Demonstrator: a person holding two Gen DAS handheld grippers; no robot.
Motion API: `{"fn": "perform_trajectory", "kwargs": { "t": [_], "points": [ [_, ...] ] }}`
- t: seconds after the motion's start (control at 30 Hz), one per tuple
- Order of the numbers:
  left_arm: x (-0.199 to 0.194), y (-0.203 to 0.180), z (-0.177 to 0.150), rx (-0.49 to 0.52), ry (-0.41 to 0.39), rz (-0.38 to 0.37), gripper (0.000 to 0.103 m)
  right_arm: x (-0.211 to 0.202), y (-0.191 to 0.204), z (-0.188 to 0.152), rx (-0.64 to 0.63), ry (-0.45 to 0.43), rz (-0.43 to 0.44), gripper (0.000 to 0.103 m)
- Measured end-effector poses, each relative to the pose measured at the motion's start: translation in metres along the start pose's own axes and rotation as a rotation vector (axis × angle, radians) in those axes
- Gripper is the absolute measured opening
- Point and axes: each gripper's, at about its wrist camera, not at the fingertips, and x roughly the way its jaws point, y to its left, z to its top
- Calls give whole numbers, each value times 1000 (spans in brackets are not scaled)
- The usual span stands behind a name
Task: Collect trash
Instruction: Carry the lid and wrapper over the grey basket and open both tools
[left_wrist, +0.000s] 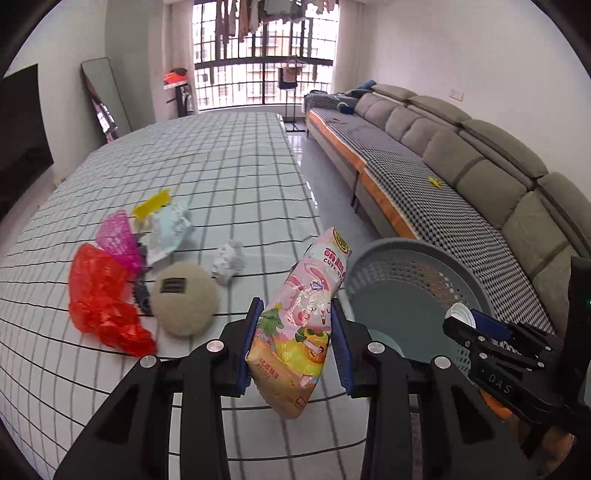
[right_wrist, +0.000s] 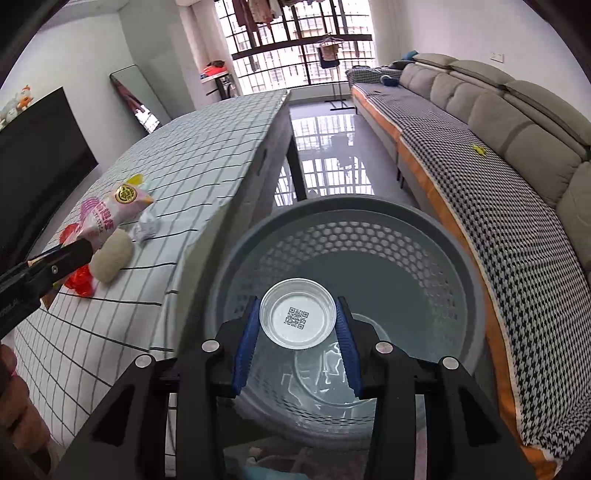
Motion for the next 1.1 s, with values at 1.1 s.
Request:
{"fn": "perform_trajectory", "kwargs": {
  "t": [1.1],
  "points": [
    [84,-91,-12,104,161,-6,54,16,-83,-10,90,43,-4,55]
  ]
}}
